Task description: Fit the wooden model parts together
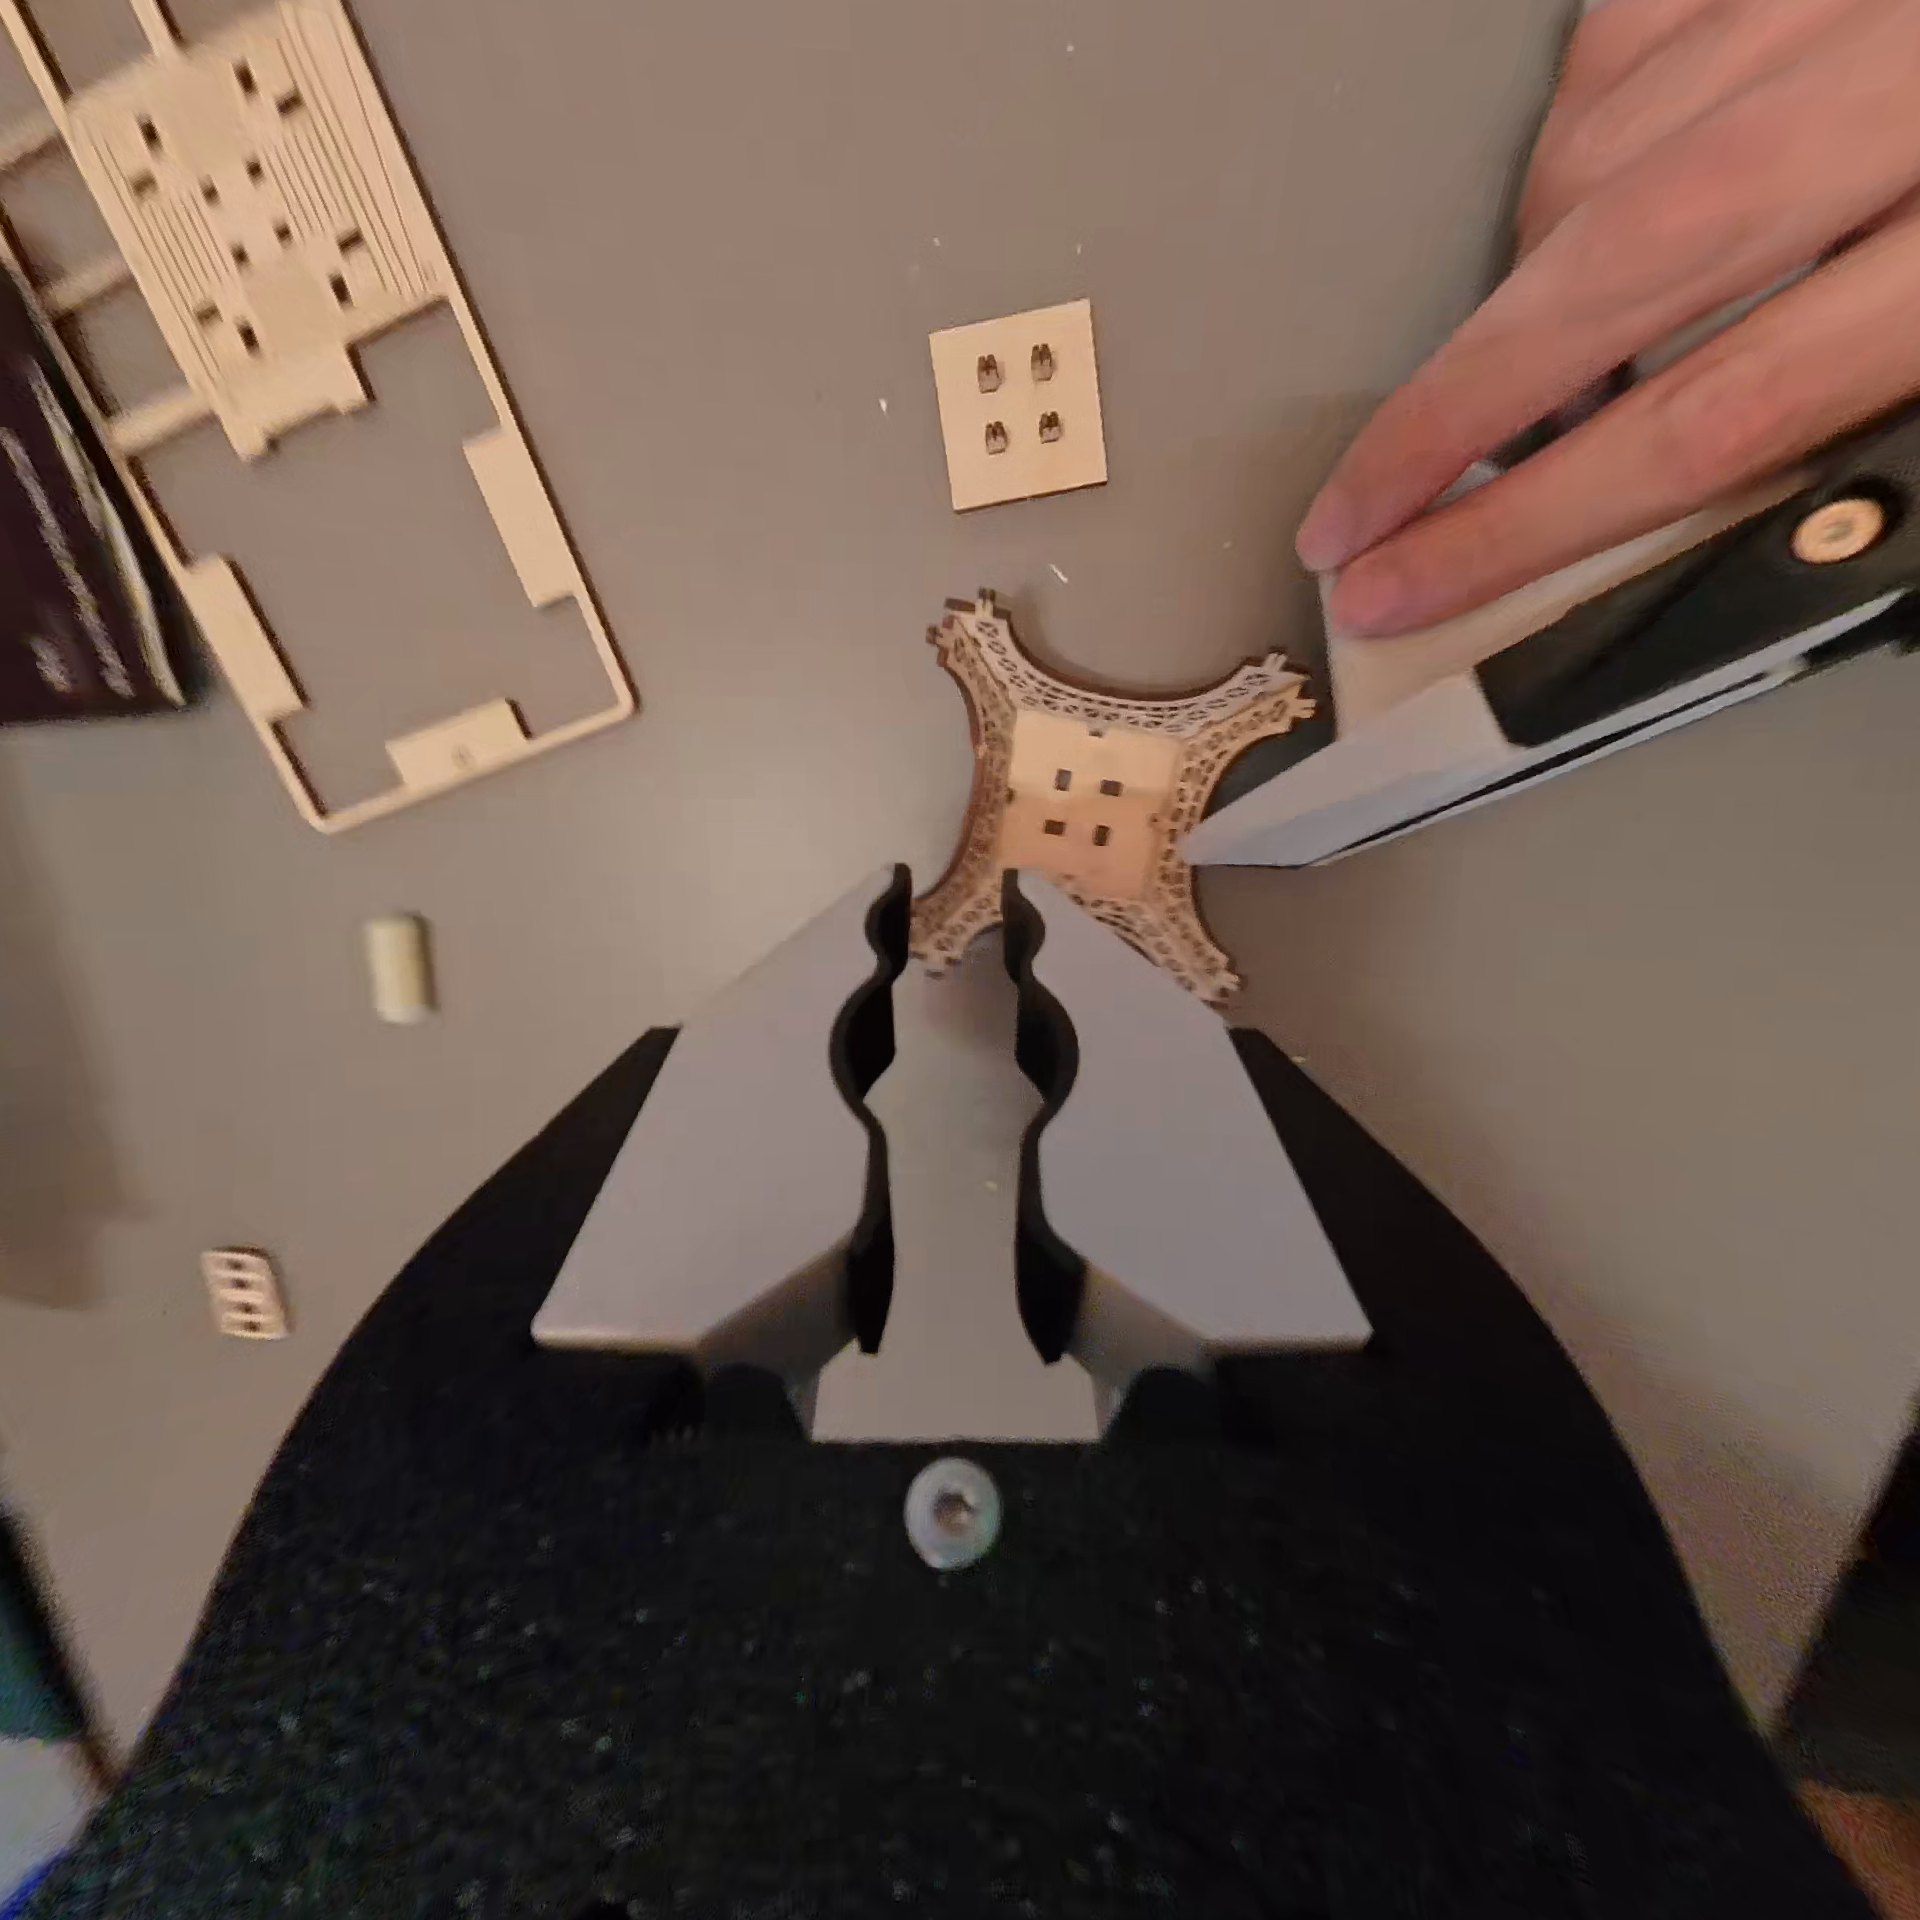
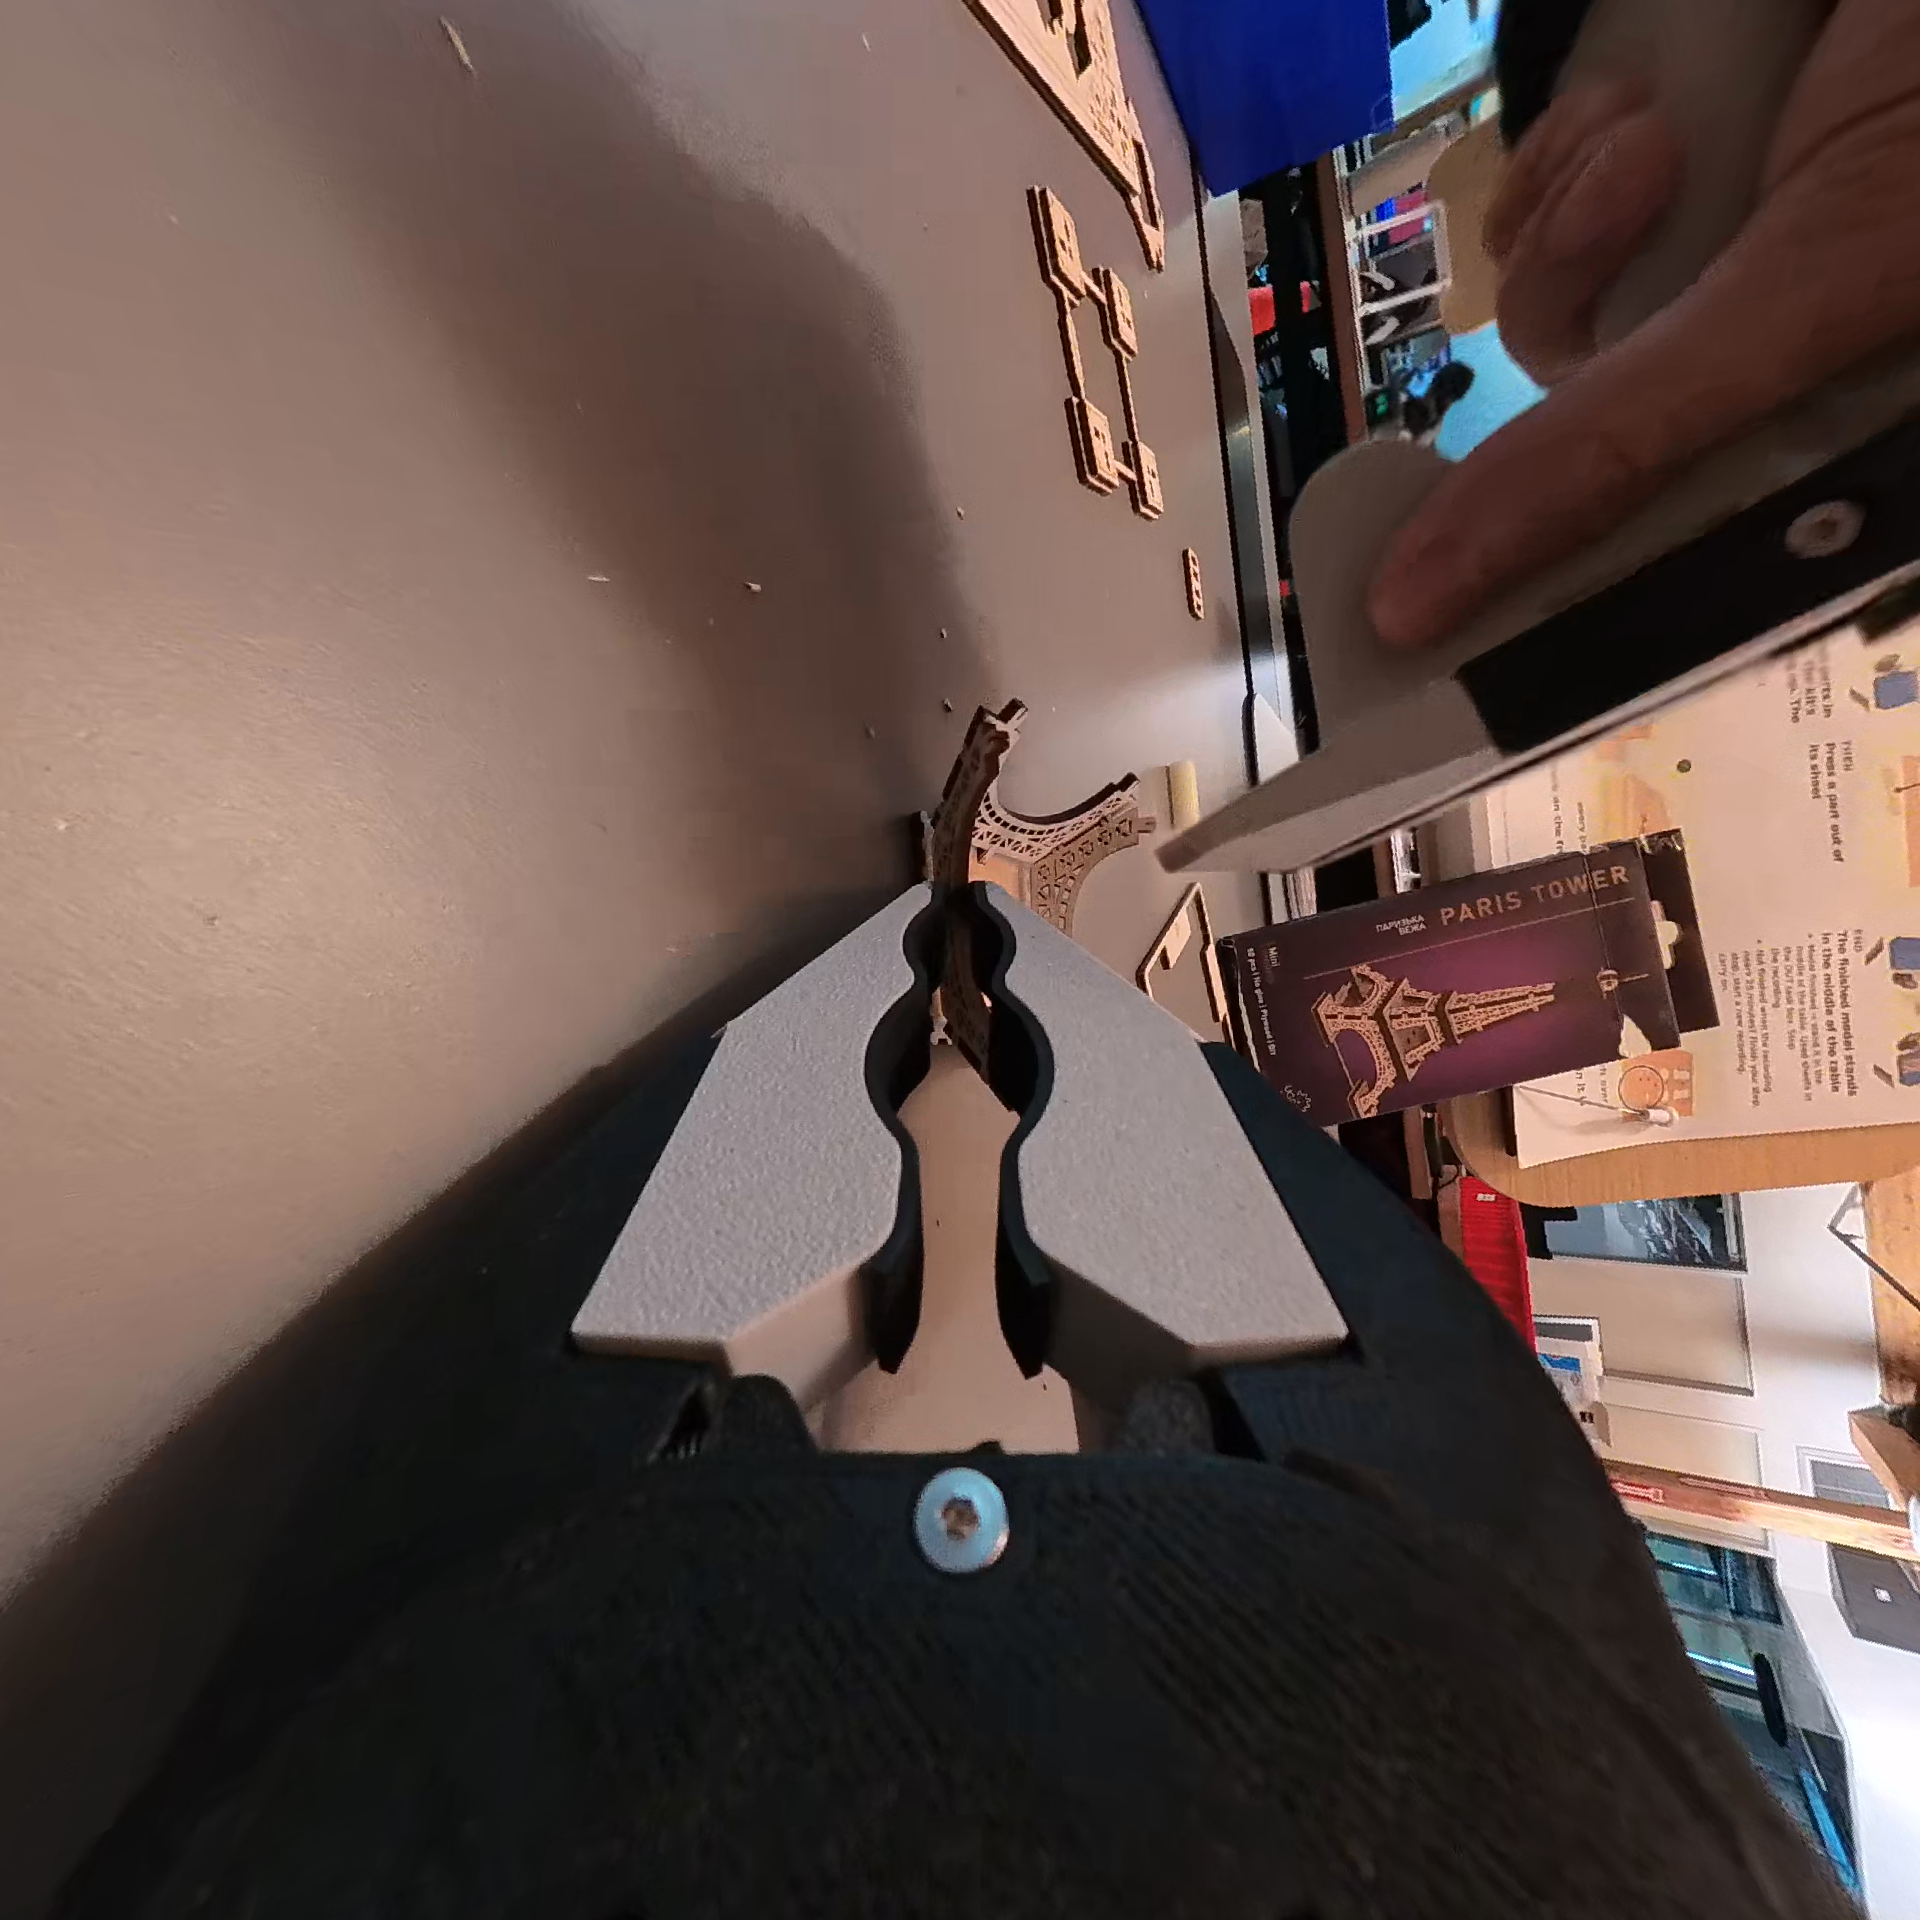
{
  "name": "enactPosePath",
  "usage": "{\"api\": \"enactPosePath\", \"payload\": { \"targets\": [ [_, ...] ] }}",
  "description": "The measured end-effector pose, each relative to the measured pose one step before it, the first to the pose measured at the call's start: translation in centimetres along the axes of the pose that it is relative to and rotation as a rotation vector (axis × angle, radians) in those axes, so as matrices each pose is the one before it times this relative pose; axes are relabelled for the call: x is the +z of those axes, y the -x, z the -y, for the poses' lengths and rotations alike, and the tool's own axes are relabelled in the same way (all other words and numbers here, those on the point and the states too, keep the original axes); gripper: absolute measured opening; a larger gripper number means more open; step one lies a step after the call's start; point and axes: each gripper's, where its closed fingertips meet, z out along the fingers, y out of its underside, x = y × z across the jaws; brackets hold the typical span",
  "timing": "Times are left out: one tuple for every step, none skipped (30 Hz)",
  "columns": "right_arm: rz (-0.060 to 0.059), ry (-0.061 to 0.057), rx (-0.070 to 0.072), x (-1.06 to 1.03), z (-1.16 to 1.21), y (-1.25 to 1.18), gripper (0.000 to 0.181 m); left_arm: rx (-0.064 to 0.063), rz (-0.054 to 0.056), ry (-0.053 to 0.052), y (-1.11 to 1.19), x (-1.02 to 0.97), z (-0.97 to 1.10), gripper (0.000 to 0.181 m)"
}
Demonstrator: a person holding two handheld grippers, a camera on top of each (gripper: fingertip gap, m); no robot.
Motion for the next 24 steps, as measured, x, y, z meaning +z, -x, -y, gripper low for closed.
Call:
{"api": "enactPosePath", "payload": {
  "targets": [
    [-0.0004, 0.0009, -0.0004, -0.029, -0.032, 0.006, 0.001, 0.0566, 0.0162, 0.0286, 0.280, 0.234, 0.158, 0.019],
    [-0.0002, 0.0005, 0.0000, -0.056, -0.025, 0.014, 0.001, 0.0402, 0.0005, 0.0376, 0.201, 0.288, -0.022, 0.018],
    [-0.0010, -0.0005, 0.0007, -0.054, -0.021, -0.006, 0.001, 0.0309, -0.0177, 0.0409, 0.064, 0.337, -0.122, 0.012],
    [-0.0007, 0.0008, 0.0014, -0.044, -0.043, -0.008, 0.001, 0.0225, -0.0243, 0.0281, -0.027, 0.338, -0.009, 0.011],
    [-0.0001, -0.0002, 0.0016, -0.021, -0.018, -0.012, 0.001, 0.0017, -0.0106, 0.0136, 0.150, 0.313, 0.175, 0.011],
    [0.0001, -0.0007, 0.0012, -0.013, -0.001, 0.002, 0.001, -0.0021, -0.0291, 0.0123, -0.165, 0.292, 0.166, 0.007],
    [0.0000, -0.0008, -0.0003, -0.012, 0.000, -0.011, 0.001, 0.0040, -0.0375, 0.0044, -0.369, 0.279, 0.199, 0.005],
    [0.0001, -0.0012, 0.0028, -0.008, -0.009, -0.006, 0.001, 0.0046, -0.0283, 0.0007, -0.288, 0.275, 0.186, 0.005],
    [0.0016, -0.0018, 0.0074, -0.005, 0.000, -0.012, 0.001, -0.0005, -0.0229, 0.0062, -0.212, 0.269, 0.059, 0.005],
    [0.0020, -0.0026, 0.0074, -0.015, -0.015, -0.011, 0.001, -0.0003, -0.0182, 0.0090, -0.163, 0.243, -0.021, 0.005],
    [0.0009, -0.0026, 0.0045, -0.019, -0.010, -0.020, 0.001, 0.0019, -0.0037, 0.0031, 0.020, 0.213, 0.028, 0.006],
    [0.0014, -0.0020, 0.0037, -0.019, -0.022, -0.010, 0.001, 0.0044, 0.0050, -0.0027, 0.144, 0.151, 0.089, 0.009],
    [0.0019, -0.0020, 0.0060, -0.014, -0.001, -0.004, 0.001, 0.0030, 0.0027, -0.0016, 0.116, 0.128, 0.025, 0.012],
    [0.0018, -0.0015, 0.0046, -0.007, -0.004, -0.007, 0.001, 0.0012, -0.0024, 0.0044, 0.063, 0.115, -0.050, 0.014],
    [0.0010, -0.0013, 0.0022, -0.012, -0.002, -0.006, 0.001, -0.0008, 0.0022, 0.0041, 0.112, 0.107, -0.044, 0.017],
    [0.0009, -0.0009, 0.0012, -0.017, -0.006, -0.002, 0.001, 0.0006, 0.0018, 0.0007, 0.111, 0.073, 0.020, 0.017],
    [0.0011, -0.0010, 0.0032, -0.011, 0.005, -0.008, 0.001, 0.0053, 0.0013, -0.0086, 0.061, 0.074, 0.170, 0.017],
    [0.0015, -0.0014, 0.0045, -0.004, -0.009, -0.004, 0.001, 0.0050, -0.0019, -0.0118, 0.003, 0.067, 0.217, 0.016],
    [0.0011, -0.0008, 0.0030, -0.021, -0.018, -0.014, 0.001, 0.0019, -0.0141, -0.0066, -0.168, 0.049, 0.134, 0.011],
    [-0.0002, 0.0001, 0.0017, -0.007, -0.022, -0.011, 0.001, 0.0024, -0.0150, -0.0082, -0.207, 0.051, 0.154, 0.006],
    [0.0002, -0.0003, 0.0017, -0.021, -0.015, -0.009, 0.001, 0.0049, -0.0015, -0.0124, -0.035, 0.035, 0.218, 0.006],
    [0.0004, -0.0002, 0.0012, -0.015, -0.009, -0.008, 0.001, 0.0001, -0.0018, -0.0091, -0.012, 0.017, 0.165, 0.006],
    [0.0008, -0.0008, 0.0013, -0.011, 0.000, -0.002, 0.001, -0.0047, -0.0123, -0.0040, -0.110, -0.008, 0.089, 0.006],
    [0.0007, -0.0011, 0.0015, -0.008, 0.004, -0.001, 0.001, -0.0045, -0.0114, -0.0079, -0.078, -0.016, 0.131, 0.006]
  ]
}}
